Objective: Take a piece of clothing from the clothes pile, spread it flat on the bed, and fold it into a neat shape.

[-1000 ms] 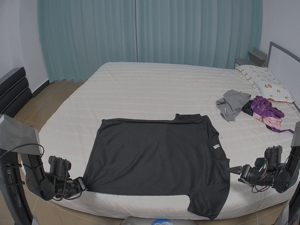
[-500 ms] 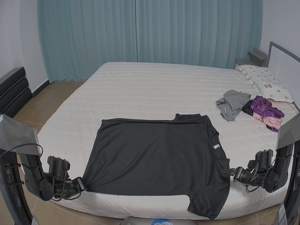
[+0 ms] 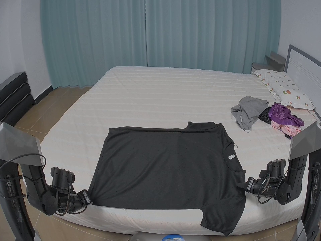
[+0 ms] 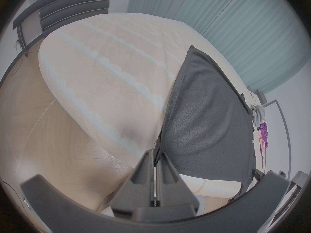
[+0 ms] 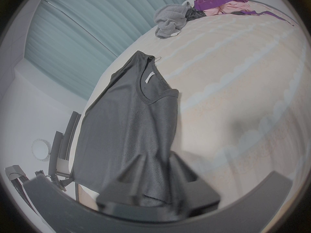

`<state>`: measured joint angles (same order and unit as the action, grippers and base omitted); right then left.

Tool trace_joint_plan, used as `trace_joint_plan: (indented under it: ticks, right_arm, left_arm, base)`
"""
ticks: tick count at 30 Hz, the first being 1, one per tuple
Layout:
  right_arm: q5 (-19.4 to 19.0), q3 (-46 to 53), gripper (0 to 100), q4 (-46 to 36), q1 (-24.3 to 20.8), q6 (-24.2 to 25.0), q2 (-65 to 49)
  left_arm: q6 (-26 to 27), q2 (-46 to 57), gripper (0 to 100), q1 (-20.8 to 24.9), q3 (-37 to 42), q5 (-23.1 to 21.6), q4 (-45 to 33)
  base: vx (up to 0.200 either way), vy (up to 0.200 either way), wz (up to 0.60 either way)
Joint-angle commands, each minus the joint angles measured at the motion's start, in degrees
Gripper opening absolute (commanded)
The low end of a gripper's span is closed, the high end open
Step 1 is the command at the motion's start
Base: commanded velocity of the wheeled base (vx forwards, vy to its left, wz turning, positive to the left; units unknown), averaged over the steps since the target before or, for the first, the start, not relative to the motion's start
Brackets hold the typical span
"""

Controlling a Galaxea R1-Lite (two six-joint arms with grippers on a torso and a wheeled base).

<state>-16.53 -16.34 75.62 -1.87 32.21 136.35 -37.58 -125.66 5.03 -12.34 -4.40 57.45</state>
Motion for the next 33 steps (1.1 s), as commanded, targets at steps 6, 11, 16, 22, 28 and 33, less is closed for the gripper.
trace_joint_plan:
  ticks: [6,11,16,22,28,33]
  right_arm:
    - [0.45,-3.88,0,0.50,0.72,0.05,-0.82]
    - [0.45,-5.73,0,-0.12,0.72,-0.04,-1.44]
    - [0.45,-7.75,0,-0.12,0.72,-0.04,-0.91]
    - [0.36,-8.89,100,-0.12,0.72,-0.13,0.05]
    - [-0.26,-5.20,100,-0.03,2.04,-1.62,-3.11]
    - [-0.61,1.31,100,2.34,2.13,-2.32,-5.04]
  left_arm:
    - [-0.03,-0.02,0,-0.11,-0.06,0.01,0.03]
    - [-1.88,0.15,0,-0.11,-0.41,0.01,0.03]
    - [-2.41,-0.29,0,-0.11,-0.58,0.01,0.03]
    - [-2.41,-0.20,0,-0.11,-0.58,-0.08,0.03]
    - [-2.41,-0.20,0,-0.11,-0.50,-0.08,0.03]
    - [-2.41,-0.11,0,-0.11,-0.50,-0.08,0.03]
  base:
    - [0.000,0.000,0.00]
    - [0.000,0.000,0.00]
    - [0.000,0.000,0.00]
    - [0.000,0.000,0.00]
    - [0.000,0.000,0.00]
    - [0.000,0.000,0.00]
